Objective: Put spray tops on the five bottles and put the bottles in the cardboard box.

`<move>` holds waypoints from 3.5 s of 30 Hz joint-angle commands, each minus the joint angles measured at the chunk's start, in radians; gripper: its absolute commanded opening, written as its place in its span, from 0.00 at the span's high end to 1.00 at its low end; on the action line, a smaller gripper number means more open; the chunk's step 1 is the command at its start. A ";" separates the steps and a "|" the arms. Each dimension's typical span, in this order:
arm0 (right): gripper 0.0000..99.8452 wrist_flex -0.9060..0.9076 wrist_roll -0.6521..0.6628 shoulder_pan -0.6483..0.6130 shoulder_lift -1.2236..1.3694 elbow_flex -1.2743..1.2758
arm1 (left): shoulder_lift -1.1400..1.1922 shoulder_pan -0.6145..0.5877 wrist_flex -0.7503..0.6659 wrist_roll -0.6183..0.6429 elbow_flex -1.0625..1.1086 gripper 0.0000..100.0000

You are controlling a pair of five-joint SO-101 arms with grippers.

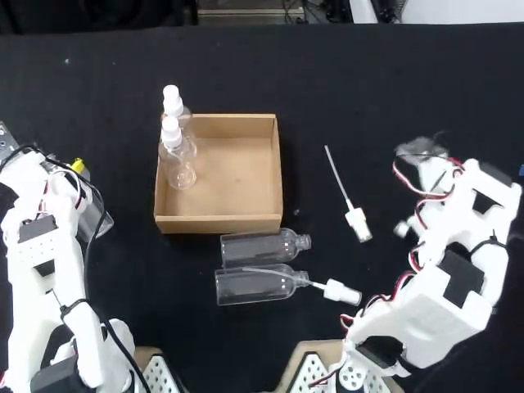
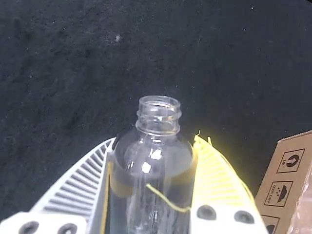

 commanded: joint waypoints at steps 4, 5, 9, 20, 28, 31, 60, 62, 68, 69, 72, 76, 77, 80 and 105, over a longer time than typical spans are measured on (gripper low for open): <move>0.94 0.075 -0.402 0.035 -0.077 -0.062 | -0.034 -0.013 -0.023 0.005 -0.010 0.97; 0.94 0.083 -0.400 0.035 -0.077 -0.062 | -0.034 -0.013 -0.023 0.005 -0.010 0.97; 0.77 0.084 -0.288 0.018 -0.077 -0.061 | -0.034 -0.013 -0.023 0.005 -0.010 0.97; 0.74 0.112 0.440 0.035 -0.076 -0.008 | -0.034 -0.013 -0.023 0.005 -0.008 0.97; 0.80 -0.075 0.433 0.040 -0.085 0.170 | -0.034 -0.010 -0.023 0.005 -0.008 0.97; 0.86 -0.091 0.350 0.043 -0.104 0.153 | -0.034 -0.004 -0.021 0.005 -0.013 0.97; 0.99 0.150 -0.772 -0.658 -1.020 -0.196 | -0.951 0.268 -0.025 -0.005 0.387 0.97; 0.99 0.118 -0.830 -0.744 -1.020 -0.254 | -1.039 0.305 -0.025 -0.005 0.430 0.97; 0.99 -0.060 -0.934 -0.933 -1.020 -0.371 | -1.266 0.427 -0.025 -0.005 0.553 0.97; 0.99 -0.087 -0.937 -0.950 -1.020 -0.380 | -1.252 0.450 -0.025 -0.005 0.552 0.97; 0.99 -0.161 -0.937 -0.976 -1.021 -0.389 | -1.229 0.509 -0.025 -0.006 0.553 0.97; 0.99 -0.236 -0.933 -0.971 -1.021 -0.383 | -1.231 0.611 -0.025 -0.006 0.552 0.97; 0.99 -0.235 -0.930 -0.970 -1.021 -0.383 | -1.237 0.641 -0.025 -0.006 0.553 0.97; 0.99 -0.239 -0.930 -0.968 -1.027 -0.358 | -1.249 0.737 -0.025 -0.006 0.558 0.97; 0.99 -0.242 -0.933 -0.974 -1.020 -0.343 | -1.246 0.932 -0.292 -0.149 0.688 0.97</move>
